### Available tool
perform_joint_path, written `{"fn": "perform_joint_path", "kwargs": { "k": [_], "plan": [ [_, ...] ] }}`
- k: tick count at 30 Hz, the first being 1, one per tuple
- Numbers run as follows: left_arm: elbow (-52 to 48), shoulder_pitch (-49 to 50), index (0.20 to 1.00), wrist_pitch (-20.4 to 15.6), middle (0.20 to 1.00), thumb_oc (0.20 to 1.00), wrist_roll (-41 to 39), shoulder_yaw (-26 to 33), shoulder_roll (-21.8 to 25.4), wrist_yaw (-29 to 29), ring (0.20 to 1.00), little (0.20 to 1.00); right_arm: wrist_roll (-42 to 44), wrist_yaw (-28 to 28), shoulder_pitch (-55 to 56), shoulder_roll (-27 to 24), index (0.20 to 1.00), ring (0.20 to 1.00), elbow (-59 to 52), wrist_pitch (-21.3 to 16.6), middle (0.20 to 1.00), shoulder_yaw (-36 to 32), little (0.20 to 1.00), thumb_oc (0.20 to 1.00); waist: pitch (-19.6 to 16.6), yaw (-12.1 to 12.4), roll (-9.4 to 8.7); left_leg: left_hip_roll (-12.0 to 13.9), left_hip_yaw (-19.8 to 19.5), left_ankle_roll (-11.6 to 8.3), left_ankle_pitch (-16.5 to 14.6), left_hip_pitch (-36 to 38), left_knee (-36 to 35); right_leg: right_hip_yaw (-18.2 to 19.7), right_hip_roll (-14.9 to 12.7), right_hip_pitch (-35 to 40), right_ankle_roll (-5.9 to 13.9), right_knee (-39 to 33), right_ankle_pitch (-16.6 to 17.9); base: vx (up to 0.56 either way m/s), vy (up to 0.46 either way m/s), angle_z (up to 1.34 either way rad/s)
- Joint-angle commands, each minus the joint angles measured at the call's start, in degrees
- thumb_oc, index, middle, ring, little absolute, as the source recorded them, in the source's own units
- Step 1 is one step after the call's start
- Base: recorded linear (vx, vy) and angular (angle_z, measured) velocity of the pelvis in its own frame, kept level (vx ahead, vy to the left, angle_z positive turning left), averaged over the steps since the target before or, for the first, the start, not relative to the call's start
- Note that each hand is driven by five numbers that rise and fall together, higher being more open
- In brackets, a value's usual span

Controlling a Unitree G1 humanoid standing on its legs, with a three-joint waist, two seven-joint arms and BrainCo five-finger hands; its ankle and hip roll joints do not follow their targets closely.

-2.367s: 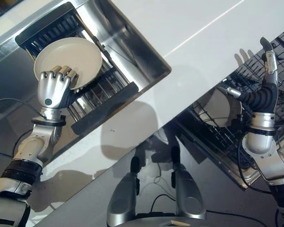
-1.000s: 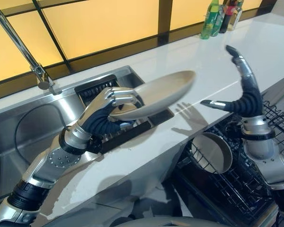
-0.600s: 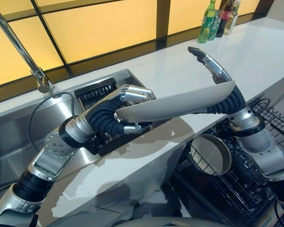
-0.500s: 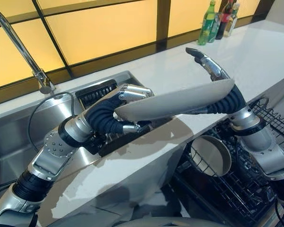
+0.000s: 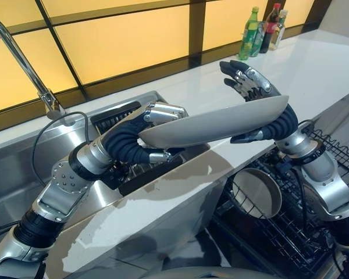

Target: Pick up plates and place into dishwasher.

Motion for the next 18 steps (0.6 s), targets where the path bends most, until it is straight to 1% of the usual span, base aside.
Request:
{"fn": "perform_joint_path", "kwargs": {
  "k": [1, 4, 6, 8, 9, 10, 11, 18],
  "plan": [
    [1.52, -2.05, 0.2, 1.07, 0.2, 0.2, -5.41, 0.46, -1.66, -2.18, 0.2, 0.2, 9.45, 10.73, -0.32, 3.69, 1.0, 1.0, -4.5, -1.76, 1.0, 2.71, 1.0, 1.0, -4.56, 2.06, -2.67, -4.04, 0.95, 3.19, 2.09, -4.79, -0.59, -0.1, 1.23, 0.28, 1.23, 7.38, -8.65, -0.01, -0.006, -0.06],
    [1.65, -2.38, 0.2, 1.95, 0.2, 0.2, -6.11, 0.07, -4.26, -3.97, 0.2, 0.2, 11.56, 15.84, -0.12, 7.16, 1.0, 1.0, -4.0, -0.1, 1.0, 3.6, 1.0, 1.0, -4.73, 2.1, -2.66, -4.25, 0.59, 3.34, 2.19, -4.94, -0.64, 0.33, 1.36, 0.19, 1.14, 7.35, -8.58, -0.01, -0.004, -0.1],
    [1.75, -2.75, 0.2, 2.99, 0.2, 0.2, -6.45, -0.25, -5.08, -4.17, 0.2, 0.2, 11.56, 18.01, -0.33, 8.03, 1.0, 1.0, -3.94, 0.77, 1.0, 4.35, 1.0, 1.0, -4.84, 2.13, -2.71, -4.34, 0.41, 3.37, 2.24, -4.91, -0.72, 0.45, 1.4, 0.17, 1.12, 7.36, -8.55, -0.01, -0.001, -0.06],
    [2.07, -2.71, 0.2, 3.28, 0.2, 0.2, -6.61, -0.22, -5.56, -4.19, 0.2, 0.2, 10.9, 19.58, -0.31, 8.09, 1.0, 1.0, -4.24, 0.9, 1.0, 4.96, 1.0, 1.0, -4.95, 2.1, -2.76, -4.43, 0.3, 3.42, 2.23, -4.88, -0.75, 0.76, 1.5, 0.1, 1.04, 7.41, -8.59, 0.0, 0.001, -0.02],
    [2.22, -2.63, 0.2, 3.24, 0.2, 0.2, -6.41, -0.26, -5.71, -4.05, 0.2, 0.2, 10.57, 19.82, -0.35, 7.95, 0.94, 0.94, -4.39, 0.79, 0.94, 5.18, 0.94, 0.94, -4.99, 2.07, -2.77, -4.46, 0.28, 3.44, 2.24, -4.84, -0.79, 0.91, 1.58, 0.11, 0.96, 7.38, -8.59, 0.0, 0.0, 0.0],
    [2.36, -2.47, 0.2, 3.14, 0.2, 0.2, -6.38, -0.26, -5.84, -3.92, 0.2, 0.2, 10.13, 19.9, -0.4, 7.73, 0.395, 0.395, -4.47, 0.61, 0.395, 5.21, 0.395, 0.395, -4.96, 2.05, -2.79, -4.49, 0.24, 3.47, 2.24, -4.77, -0.83, 1.06, 1.68, 0.13, 0.88, 7.38, -8.59, 0.0, 0.0, 0.0],
    [2.38, -2.43, 0.2, 3.18, 0.2, 0.2, -6.19, -0.27, -5.98, -3.83, 0.2, 0.2, 9.62, 19.94, -0.34, 7.67, 0.2, 0.2, -4.48, 0.72, 0.2, 5.25, 0.2, 0.2, -4.96, 2.04, -2.8, -4.53, 0.17, 3.49, 2.23, -4.74, -0.83, 1.17, 1.75, 0.14, 0.84, 7.4, -8.6, 0.0, 0.0, 0.0],
    [2.59, -2.37, 0.2, 2.93, 0.2, 0.2, -5.9, 0.27, -5.8, -3.31, 0.2, 0.2, 7.19, 19.17, -0.64, 6.24, 0.2, 0.2, -4.25, 0.88, 0.2, 5.06, 0.2, 0.2, -4.8, 1.88, -2.89, -4.73, -0.03, 3.63, 2.32, -4.71, -0.92, 1.7, 2.05, 0.04, 0.67, 7.7, -8.73, 0.0, 0.003, -0.01]
  ]
}}
